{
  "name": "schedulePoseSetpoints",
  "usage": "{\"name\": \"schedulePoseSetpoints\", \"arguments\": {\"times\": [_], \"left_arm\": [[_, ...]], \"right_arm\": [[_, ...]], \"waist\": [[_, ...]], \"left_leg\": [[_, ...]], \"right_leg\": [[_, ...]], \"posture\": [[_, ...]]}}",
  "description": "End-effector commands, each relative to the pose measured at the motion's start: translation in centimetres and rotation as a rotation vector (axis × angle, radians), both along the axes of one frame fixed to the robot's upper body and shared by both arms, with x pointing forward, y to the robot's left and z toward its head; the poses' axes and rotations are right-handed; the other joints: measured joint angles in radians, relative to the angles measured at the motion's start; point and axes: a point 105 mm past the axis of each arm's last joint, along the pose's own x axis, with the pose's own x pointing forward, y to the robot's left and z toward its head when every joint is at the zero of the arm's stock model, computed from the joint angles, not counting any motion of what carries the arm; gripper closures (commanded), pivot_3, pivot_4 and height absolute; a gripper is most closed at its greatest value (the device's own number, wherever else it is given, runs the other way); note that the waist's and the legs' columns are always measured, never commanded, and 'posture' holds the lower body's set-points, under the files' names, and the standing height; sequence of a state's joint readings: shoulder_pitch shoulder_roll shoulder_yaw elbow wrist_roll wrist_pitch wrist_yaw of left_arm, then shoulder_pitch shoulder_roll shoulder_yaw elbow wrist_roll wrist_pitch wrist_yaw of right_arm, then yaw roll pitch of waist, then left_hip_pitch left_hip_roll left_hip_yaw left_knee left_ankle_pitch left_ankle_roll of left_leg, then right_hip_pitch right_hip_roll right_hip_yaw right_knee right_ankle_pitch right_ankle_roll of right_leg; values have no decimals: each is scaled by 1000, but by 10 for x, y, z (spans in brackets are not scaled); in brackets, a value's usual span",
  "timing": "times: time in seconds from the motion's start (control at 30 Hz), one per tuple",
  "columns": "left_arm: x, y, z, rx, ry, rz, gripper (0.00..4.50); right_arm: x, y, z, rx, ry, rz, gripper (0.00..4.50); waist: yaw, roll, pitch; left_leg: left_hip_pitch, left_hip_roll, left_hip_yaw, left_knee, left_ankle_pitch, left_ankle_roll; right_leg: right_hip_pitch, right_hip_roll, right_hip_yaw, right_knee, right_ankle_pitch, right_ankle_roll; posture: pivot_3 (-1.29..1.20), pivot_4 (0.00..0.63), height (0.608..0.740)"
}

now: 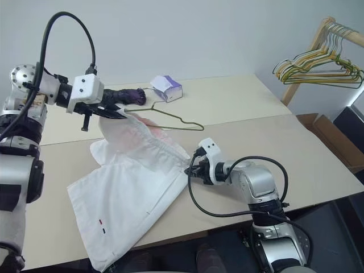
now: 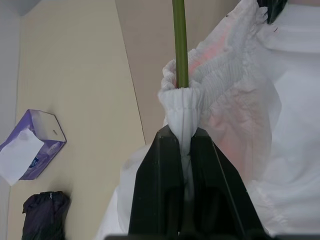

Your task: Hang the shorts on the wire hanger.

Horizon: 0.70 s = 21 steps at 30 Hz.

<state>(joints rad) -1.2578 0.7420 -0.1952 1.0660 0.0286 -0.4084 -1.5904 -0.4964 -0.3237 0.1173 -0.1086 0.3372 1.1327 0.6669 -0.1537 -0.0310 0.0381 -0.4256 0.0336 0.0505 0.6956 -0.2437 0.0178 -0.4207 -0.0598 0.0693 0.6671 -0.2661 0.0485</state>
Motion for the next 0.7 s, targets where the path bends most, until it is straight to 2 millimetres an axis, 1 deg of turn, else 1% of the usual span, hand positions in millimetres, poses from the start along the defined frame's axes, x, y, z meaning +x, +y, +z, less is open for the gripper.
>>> {"name": "schedulePoseSetpoints", "arguments": {"times": [0.03,0.13,0.33,0.43,0.63,0.7], "left_arm": [[-4,2,17,-27,-42,-16,4500],[-9,3,16,-51,-15,-21,4500],[-23,7,12,-51,34,-55,4500],[-27,7,11,-63,60,-67,4500],[-30,9,5,-47,77,-78,4500],[-29,13,0,-13,80,-63,4500]], "right_arm": [[6,1,17,21,-82,5,4472],[11,-7,20,3,-131,-22,4472],[25,-44,32,-75,-200,-88,4472],[31,-60,32,-158,-232,-100,4472],[33,-72,39,-188,-263,-88,4472],[34,-76,41,-204,-277,-90,4472]], "waist": [[1,0,0],[0,0,0],[2,0,0],[5,0,0],[4,0,0],[4,0,0]], "left_leg": [[0,0,0,0,0,0],[0,0,0,0,0,0],[0,0,-1,0,0,0],[0,0,-1,1,0,0],[1,0,-1,0,0,0],[1,0,-1,1,0,0]], "right_leg": [[0,0,0,0,0,0],[0,0,0,0,0,0],[0,0,0,0,0,0],[1,0,0,0,0,0],[1,0,0,0,0,0],[1,0,0,0,0,0]], "posture": [[-90,0,740],[-90,0,740],[-96,0,740],[-100,0,740],[-103,0,740],[-100,0,740]]}}
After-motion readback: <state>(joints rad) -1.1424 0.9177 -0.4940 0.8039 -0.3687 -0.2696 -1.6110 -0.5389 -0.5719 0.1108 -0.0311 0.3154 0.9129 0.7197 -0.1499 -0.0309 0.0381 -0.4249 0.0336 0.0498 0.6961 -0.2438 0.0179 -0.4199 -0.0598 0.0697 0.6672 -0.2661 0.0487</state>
